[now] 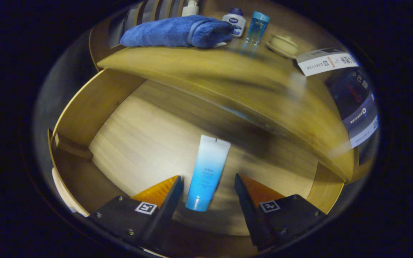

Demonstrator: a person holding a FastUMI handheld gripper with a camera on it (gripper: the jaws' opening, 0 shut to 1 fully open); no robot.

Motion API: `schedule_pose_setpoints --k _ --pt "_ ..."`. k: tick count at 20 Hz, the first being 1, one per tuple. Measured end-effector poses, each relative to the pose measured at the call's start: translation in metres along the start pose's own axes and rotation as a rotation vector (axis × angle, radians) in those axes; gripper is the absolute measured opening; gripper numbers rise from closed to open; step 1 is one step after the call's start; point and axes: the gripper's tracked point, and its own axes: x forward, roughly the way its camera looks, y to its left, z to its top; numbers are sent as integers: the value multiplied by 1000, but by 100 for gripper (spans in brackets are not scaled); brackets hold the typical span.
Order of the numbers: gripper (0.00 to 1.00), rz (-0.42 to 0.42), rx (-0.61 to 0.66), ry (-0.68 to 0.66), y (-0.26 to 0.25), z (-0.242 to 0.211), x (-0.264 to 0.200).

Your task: Pull open the drawer, take out the items inside it, and place them on the countertop above the cabinet.

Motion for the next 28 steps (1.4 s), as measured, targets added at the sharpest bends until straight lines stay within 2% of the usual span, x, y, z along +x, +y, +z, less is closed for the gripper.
schedule_pose_setpoints --k 4,5,8,9,12,16,22,28 --pt "89 12 14 67 1 -12 12" --pt "87 44 28 77 7 -10 1" --pt "67 83 64 67 10 -6 14" --pt "65 85 84 56 7 -3 7" --pt "41 83 107 42 5 -1 17" --pt "41 95 36 23 9 -2 8" --pt "41 128 -11 -90 10 14 -33" --pt "41 165 33 -207 9 31 -70"
